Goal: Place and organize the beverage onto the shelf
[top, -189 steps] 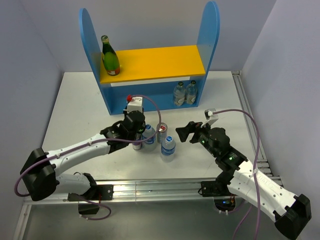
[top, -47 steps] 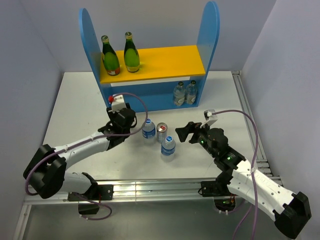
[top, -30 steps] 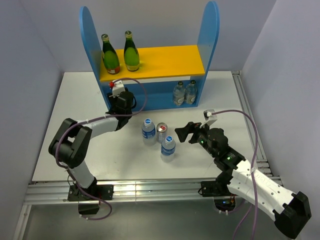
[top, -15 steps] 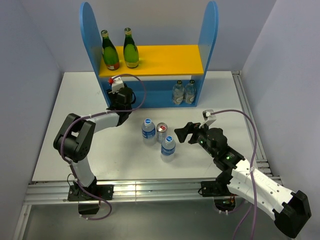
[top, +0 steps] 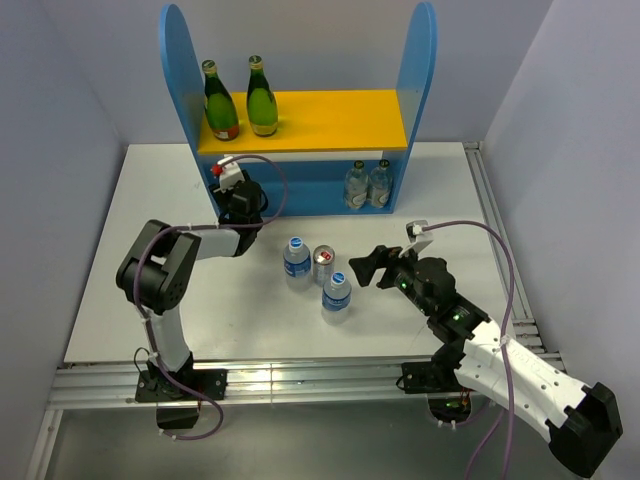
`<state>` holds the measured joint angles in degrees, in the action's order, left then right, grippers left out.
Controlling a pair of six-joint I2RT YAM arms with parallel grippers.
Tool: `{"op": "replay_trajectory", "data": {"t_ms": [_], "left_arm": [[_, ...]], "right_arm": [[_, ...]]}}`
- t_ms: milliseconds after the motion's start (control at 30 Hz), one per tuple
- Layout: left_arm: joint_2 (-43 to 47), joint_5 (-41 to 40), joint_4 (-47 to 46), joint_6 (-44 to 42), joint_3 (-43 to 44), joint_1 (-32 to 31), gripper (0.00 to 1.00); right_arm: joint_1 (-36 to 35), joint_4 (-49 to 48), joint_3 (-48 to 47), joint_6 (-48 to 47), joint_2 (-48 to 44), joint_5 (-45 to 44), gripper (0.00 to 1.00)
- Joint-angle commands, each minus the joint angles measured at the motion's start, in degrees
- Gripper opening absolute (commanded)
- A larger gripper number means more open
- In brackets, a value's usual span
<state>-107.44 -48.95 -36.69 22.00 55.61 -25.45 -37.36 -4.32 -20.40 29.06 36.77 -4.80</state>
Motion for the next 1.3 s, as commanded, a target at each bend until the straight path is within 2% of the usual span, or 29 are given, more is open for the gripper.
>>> {"op": "replay_trajectory", "data": {"t_ms": [0, 200, 367, 467, 500, 567, 600, 700, 767, 800, 1133, 1267], "left_arm": [[-1.81, -0.27, -8.74, -0.9, 2.31, 0.4, 0.0], [-4.09, -0.44, -11.82, -2.22, 3.35, 0.58, 0.0], [-6.47, -0.62, -9.3, -2.84, 6.95, 0.67, 0.02], [-6.82, -0.8, -6.83, -1.96, 8.1, 0.84, 0.21], [-6.82, -0.54, -6.65, -1.87, 8.11, 0.84, 0.4], [-6.73, -0.1, -6.12, -2.05, 8.28, 0.84, 0.61], [-6.73, -0.01, -5.85, -2.05, 8.37, 0.93, 0.76], [-6.65, -0.09, -5.07, -2.14, 8.81, 0.84, 0.89], [-6.21, -0.09, -5.15, -2.31, 8.55, 0.93, 0.93], [-5.94, -0.09, -4.89, -2.31, 8.46, 0.84, 0.98], [0.55, 0.43, -1.47, -1.08, 4.34, 0.41, 0.99], [5.82, 4.99, 2.14, -0.91, 2.13, -0.91, 0.99]], "right_arm": [[-0.34, -2.98, 0.72, -0.14, -0.39, 0.49, 0.95], [-0.34, -3.33, 0.63, -0.32, 0.4, 0.32, 0.95], [-0.34, -3.15, 0.28, -0.41, 0.58, 0.23, 0.95], [-0.25, -3.15, 0.28, -0.41, 0.58, 0.23, 0.95], [-0.34, -3.24, 0.36, -0.41, 0.49, 0.23, 0.95], [-0.25, -3.24, 0.36, -0.41, 0.58, 0.31, 0.95], [-0.25, -3.24, 0.36, -0.41, 0.67, 0.32, 0.95], [-0.25, -3.33, 0.36, -0.41, 0.58, 0.49, 0.95], [-0.25, -3.24, 0.45, -0.32, 0.4, 0.49, 0.95], [-0.25, -3.33, 0.45, -0.32, 0.23, 0.58, 0.95], [-0.25, -3.07, 0.45, -0.23, -0.21, 0.32, 0.95], [-0.25, -2.8, 0.36, -0.06, -0.74, 0.05, 0.95]]}}
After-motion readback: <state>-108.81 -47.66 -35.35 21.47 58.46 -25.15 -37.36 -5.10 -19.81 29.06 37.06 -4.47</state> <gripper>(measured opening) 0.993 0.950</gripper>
